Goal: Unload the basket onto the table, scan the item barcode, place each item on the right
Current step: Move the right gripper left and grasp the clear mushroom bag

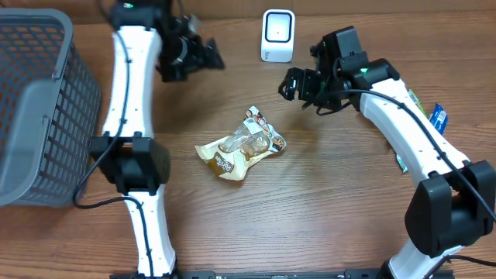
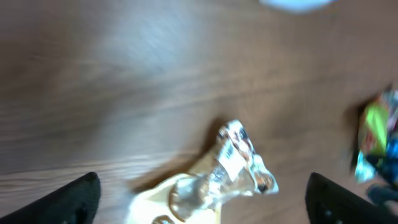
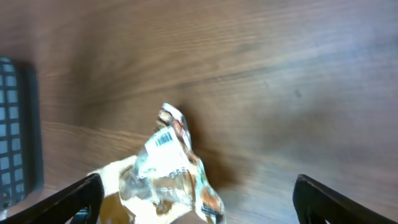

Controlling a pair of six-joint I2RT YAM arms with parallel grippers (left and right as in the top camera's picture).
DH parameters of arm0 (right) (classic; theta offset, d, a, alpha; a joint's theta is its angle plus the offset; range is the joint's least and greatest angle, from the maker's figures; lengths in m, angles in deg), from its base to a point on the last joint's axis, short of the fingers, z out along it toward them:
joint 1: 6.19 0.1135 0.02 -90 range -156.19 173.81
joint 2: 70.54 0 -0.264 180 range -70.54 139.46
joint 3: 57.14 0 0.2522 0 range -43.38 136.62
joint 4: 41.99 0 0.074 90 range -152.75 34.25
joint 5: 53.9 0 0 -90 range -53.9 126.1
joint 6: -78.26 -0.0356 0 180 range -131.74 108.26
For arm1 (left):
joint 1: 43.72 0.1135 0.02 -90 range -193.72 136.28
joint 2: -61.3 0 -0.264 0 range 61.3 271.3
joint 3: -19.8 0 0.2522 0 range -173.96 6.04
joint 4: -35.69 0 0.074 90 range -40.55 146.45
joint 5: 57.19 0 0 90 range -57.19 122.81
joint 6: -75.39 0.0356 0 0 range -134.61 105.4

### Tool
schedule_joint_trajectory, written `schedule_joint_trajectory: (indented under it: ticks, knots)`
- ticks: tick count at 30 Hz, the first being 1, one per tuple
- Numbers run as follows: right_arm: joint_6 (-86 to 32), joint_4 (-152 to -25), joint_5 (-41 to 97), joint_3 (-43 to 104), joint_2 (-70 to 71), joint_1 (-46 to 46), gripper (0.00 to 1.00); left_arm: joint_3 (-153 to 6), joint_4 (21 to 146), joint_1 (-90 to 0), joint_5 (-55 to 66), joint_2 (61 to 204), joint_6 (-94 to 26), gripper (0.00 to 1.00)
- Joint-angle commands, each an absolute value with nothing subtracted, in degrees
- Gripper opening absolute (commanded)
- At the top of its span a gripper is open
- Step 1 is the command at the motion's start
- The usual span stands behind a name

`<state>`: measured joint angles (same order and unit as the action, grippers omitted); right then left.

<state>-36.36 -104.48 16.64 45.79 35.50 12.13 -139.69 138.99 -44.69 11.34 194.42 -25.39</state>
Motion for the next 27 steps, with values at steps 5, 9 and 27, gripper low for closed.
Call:
schedule_joint_trajectory:
  ticks: [5,9,27]
  knots:
    - [-50.2,-106.6,16.5,43.9,40.2,16.5,0.97,-141.7,139.5,-43.6,13.5,194.1,-27.1,1.00]
    - [-55.6,-102.7,13.9,40.3,42.6,19.4,0.98,-141.7,139.4,-43.8,15.4,194.1,-27.1,1.00]
    - [-63.9,-96.2,22.6,36.8,44.7,26.8,0.17,-141.7,138.8,-43.8,15.4,194.1,-27.1,1.00]
